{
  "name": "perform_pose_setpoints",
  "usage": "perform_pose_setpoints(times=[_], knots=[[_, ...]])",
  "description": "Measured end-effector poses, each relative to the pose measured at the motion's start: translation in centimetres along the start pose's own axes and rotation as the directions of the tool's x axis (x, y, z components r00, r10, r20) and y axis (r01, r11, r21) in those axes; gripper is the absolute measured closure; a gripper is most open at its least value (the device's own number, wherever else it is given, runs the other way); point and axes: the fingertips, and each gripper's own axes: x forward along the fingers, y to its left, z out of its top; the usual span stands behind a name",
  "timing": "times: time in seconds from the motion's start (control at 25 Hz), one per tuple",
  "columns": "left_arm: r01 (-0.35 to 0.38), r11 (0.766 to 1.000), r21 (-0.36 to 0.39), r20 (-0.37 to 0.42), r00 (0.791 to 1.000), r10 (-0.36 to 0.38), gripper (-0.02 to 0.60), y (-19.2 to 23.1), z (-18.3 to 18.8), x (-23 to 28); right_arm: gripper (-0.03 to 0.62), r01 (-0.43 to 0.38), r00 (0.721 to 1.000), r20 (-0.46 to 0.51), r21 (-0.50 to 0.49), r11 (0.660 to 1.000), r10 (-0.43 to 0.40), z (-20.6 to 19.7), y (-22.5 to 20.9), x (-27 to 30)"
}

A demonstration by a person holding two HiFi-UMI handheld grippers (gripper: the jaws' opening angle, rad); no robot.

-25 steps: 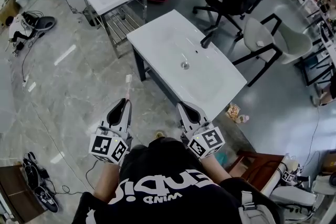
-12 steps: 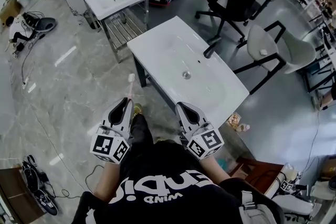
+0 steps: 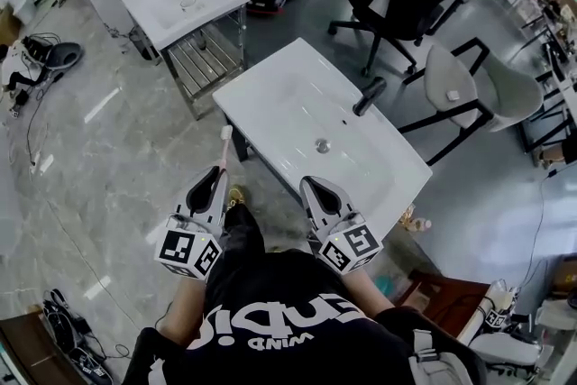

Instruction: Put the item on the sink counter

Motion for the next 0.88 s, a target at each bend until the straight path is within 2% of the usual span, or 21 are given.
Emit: perform_pose_setpoints(times=[0.32, 0.6, 0.88], knots=[[0.067, 0.997, -0.026, -0.04, 0.997, -0.068, 0.518, 4.0, 0.1, 5.3, 0.577, 0.078, 0.997, -0.007, 0.018, 0.997, -0.078, 0.6, -2.5, 4.6], [0.129, 0.992, -0.005, -0.078, 0.989, -0.129, 0.518, 7.9, 0.7, 10.2, 0.577, 0.112, 0.992, -0.051, 0.021, 0.993, -0.111, 0.5, -4.3, 8.9], [0.207, 0.978, 0.0, -0.114, 0.972, -0.205, 0.518, 11.2, 1.7, 14.9, 0.577, 0.196, 0.98, -0.044, 0.015, 0.98, -0.195, 1.8, -6.1, 12.8]])
